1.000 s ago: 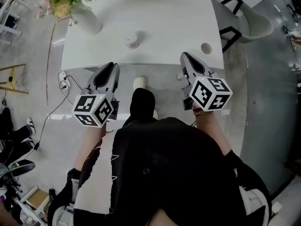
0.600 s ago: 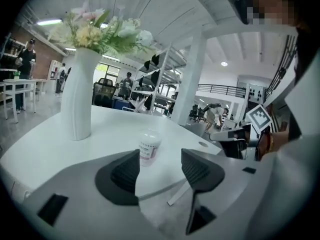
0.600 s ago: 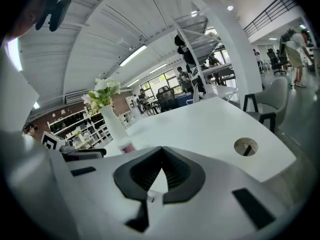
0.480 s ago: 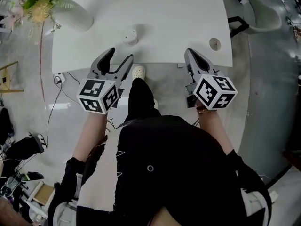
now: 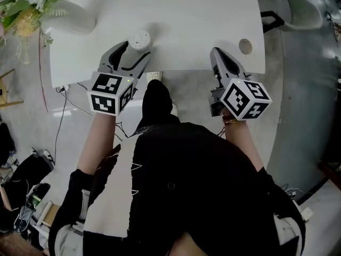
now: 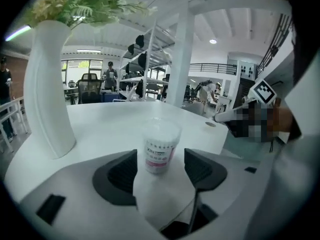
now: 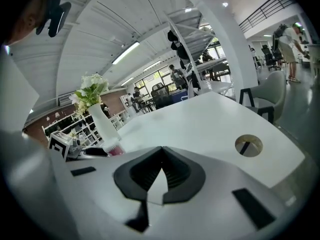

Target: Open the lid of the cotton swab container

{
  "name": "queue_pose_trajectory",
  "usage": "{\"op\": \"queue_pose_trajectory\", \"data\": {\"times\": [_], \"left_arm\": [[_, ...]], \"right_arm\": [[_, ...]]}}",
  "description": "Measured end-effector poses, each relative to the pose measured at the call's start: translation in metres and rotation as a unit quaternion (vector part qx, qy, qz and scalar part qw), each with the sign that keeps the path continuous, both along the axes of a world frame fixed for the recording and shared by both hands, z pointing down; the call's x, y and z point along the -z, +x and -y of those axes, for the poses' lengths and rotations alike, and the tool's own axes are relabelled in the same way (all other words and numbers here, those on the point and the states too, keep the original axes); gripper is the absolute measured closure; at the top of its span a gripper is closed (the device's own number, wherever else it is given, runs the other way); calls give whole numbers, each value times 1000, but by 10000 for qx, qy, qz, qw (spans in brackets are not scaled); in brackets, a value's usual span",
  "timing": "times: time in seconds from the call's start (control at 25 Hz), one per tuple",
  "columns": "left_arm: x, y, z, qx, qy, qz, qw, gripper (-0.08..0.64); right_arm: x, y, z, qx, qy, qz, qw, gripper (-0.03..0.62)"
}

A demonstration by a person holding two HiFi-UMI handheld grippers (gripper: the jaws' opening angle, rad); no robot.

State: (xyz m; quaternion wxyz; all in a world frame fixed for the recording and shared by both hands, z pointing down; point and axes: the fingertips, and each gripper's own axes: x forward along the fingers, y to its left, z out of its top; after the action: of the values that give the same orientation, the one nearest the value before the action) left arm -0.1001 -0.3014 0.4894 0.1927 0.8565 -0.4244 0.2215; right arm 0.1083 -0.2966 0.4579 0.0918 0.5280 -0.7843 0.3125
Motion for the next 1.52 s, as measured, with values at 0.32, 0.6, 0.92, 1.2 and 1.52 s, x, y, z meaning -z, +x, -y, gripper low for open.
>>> {"op": "queue_pose_trajectory", "data": {"times": [0.32, 0.6, 0.92, 1.2, 1.52], "left_arm": [[-13, 0, 9, -331, -175, 329, 9988, 259], [-15, 1, 11, -447, -117, 400, 9981, 264], [-10, 9, 14, -555, -34, 438, 9975, 278], [-12, 9, 14, -461, -93, 338, 9983, 292], [3, 11, 15, -187, 166, 198, 9995, 304]], "right_arm": [[-5, -10, 17, 100, -97, 73, 9999, 588], [-12, -15, 23, 182, -221, 72, 9996, 588], [-4, -21, 31, 277, -97, 83, 9995, 588], [-3, -19, 28, 242, -98, 90, 9996, 588], [8, -34, 20, 448, -68, 357, 9983, 588]]}}
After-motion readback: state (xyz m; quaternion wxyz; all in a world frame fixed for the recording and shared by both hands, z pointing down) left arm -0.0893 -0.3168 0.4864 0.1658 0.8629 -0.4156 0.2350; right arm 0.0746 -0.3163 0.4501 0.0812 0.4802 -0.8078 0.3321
